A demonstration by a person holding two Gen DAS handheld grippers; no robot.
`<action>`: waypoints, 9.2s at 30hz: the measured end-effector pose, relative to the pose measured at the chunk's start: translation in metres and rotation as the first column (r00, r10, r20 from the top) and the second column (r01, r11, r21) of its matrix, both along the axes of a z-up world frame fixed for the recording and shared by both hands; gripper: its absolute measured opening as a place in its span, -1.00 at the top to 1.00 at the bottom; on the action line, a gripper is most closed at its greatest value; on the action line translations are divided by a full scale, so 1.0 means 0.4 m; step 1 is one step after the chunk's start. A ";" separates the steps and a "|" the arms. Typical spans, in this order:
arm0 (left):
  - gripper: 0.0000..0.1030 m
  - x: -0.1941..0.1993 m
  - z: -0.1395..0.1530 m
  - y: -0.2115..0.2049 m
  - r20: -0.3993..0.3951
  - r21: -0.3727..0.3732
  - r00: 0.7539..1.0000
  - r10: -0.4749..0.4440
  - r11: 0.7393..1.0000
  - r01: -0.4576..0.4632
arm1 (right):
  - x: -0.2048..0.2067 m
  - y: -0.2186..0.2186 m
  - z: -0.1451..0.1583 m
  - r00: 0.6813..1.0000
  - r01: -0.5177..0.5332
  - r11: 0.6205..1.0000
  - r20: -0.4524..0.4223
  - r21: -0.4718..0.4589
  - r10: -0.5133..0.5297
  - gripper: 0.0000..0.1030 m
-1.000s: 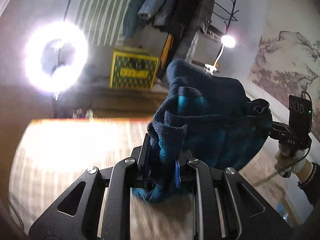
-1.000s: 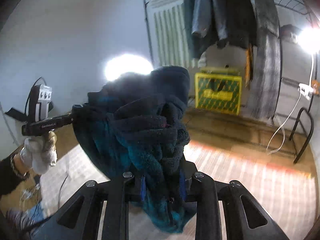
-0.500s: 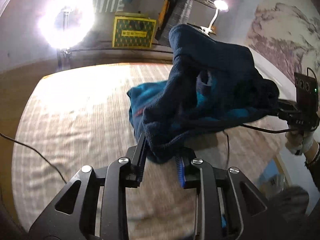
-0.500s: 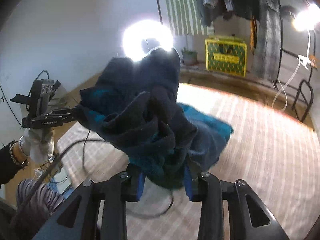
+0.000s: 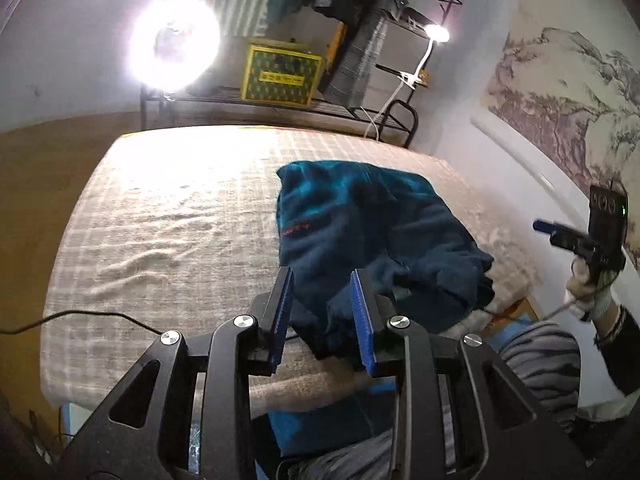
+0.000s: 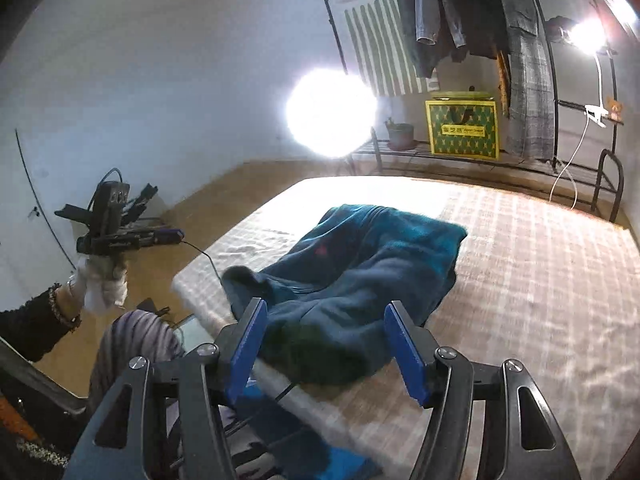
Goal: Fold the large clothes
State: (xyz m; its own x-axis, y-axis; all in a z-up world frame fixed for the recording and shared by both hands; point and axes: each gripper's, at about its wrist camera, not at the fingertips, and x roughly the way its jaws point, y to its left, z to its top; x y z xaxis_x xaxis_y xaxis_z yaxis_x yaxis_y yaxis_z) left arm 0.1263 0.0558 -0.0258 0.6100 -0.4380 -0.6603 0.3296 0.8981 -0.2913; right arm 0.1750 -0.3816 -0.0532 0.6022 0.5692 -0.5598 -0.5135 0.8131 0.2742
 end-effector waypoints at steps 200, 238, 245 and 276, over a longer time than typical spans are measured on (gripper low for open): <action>0.55 0.977 -0.210 -1.156 -0.136 -0.211 0.962 -0.236 0.956 0.204 | 0.639 -0.680 -0.098 0.882 0.462 0.886 -0.086 -0.024 -0.463 0.38; 0.37 1.056 -0.332 -1.327 -0.088 -0.024 0.973 -0.214 0.977 0.213 | 0.618 -0.969 -0.221 0.855 0.514 0.850 -0.005 -0.112 -0.518 0.19; 0.37 0.943 -0.310 -1.339 -0.077 0.002 0.945 -0.317 0.948 0.319 | 0.608 -0.947 -0.355 0.817 0.517 0.816 -0.135 -0.261 -0.561 0.21; 0.39 0.437 0.357 -1.018 0.202 -0.003 0.924 -0.324 0.944 0.331 | 0.055 -0.738 0.335 0.730 0.678 0.730 0.208 -0.092 -0.651 -0.06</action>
State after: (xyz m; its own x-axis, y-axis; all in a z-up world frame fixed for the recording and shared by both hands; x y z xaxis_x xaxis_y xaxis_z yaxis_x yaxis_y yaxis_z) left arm 0.3012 -0.3516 0.1172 0.5438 -0.6567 -0.5225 0.6573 0.7204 -0.2213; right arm 0.1971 -0.6767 0.0806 0.8765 -0.0936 -0.4723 0.1509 0.9849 0.0849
